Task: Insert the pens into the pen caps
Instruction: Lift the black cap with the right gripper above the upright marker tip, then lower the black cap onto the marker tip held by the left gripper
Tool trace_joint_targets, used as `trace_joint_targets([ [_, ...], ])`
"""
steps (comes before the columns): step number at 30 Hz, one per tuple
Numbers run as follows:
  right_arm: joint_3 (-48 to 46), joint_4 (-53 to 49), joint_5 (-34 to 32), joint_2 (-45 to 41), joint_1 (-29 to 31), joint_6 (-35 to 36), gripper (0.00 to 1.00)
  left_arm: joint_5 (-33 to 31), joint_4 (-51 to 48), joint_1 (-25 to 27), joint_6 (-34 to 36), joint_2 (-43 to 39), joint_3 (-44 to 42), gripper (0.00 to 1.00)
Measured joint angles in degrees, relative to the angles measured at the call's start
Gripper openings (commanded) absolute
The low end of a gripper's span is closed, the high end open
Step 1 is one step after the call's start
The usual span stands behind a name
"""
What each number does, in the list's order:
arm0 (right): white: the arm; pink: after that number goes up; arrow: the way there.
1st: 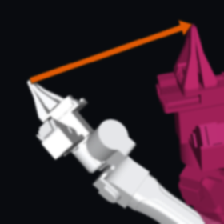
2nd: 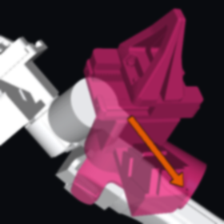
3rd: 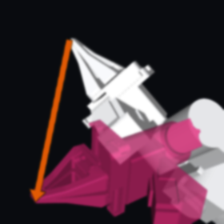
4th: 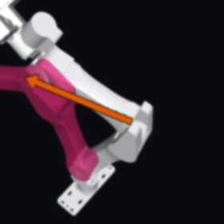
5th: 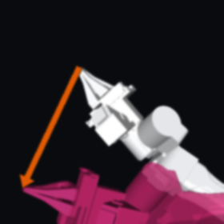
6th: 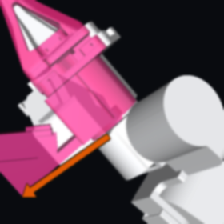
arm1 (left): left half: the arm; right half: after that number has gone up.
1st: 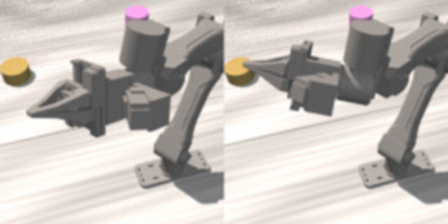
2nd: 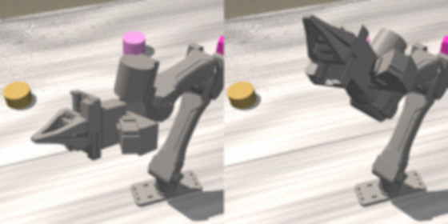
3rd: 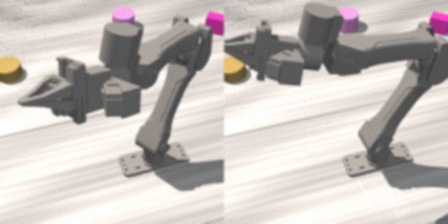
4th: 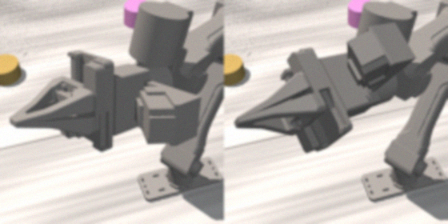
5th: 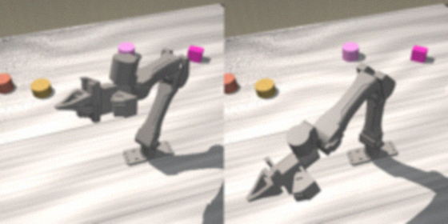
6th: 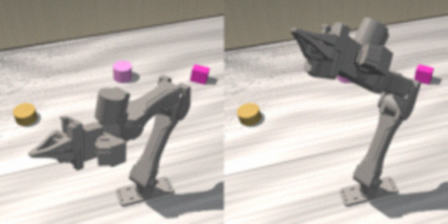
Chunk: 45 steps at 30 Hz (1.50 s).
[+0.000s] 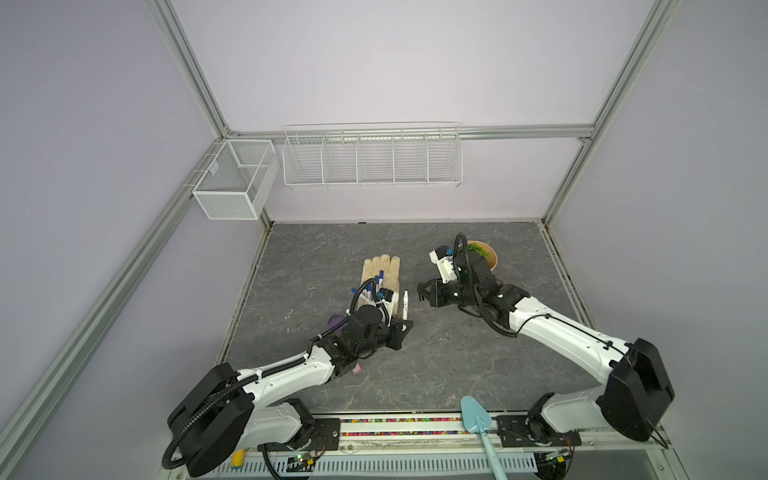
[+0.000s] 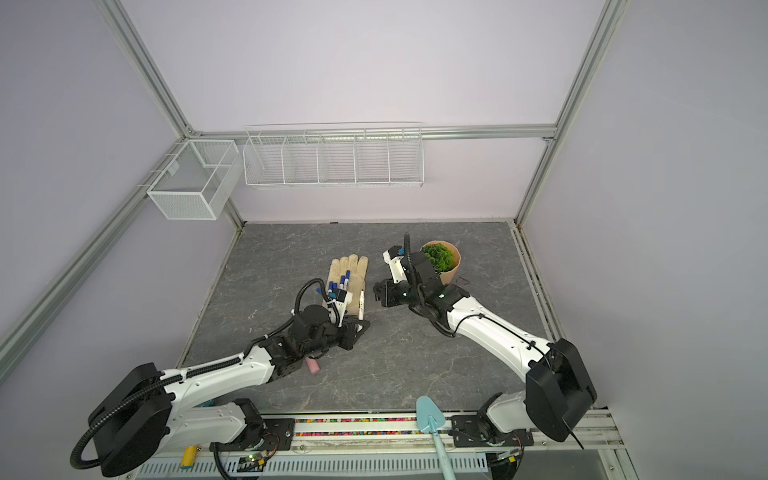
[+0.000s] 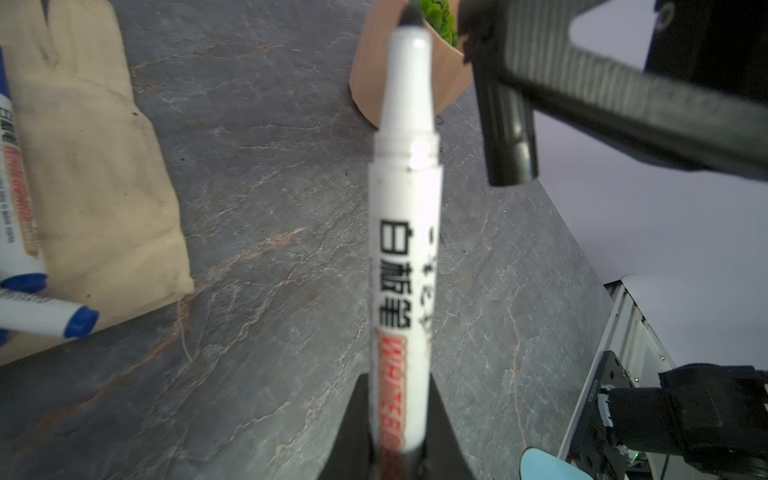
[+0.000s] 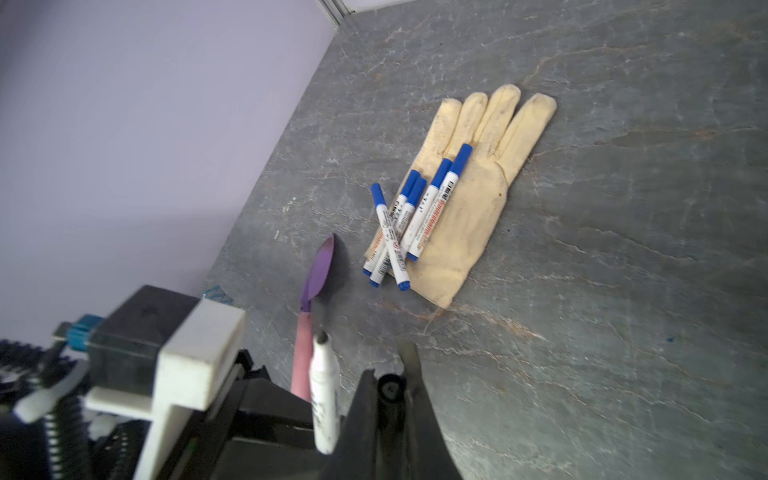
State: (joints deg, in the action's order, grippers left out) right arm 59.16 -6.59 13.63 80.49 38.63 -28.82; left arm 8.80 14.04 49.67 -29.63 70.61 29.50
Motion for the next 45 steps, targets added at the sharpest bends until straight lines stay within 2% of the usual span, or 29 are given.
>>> trace_joint_targets([
  [16,4.17,2.99,2.86,4.94,-0.68,-0.79,0.09,1.77,0.04,0.46,1.46,0.24,0.0,0.0],
  [32,4.15,3.52,4.52,4.96,-0.68,-1.4,0.09,1.77,0.04,0.55,1.46,0.24,0.0,0.0],
  [45,-1.36,5.99,6.32,2.64,-0.35,-2.91,0.09,2.67,-1.33,0.92,1.68,0.26,0.0,0.0],
])
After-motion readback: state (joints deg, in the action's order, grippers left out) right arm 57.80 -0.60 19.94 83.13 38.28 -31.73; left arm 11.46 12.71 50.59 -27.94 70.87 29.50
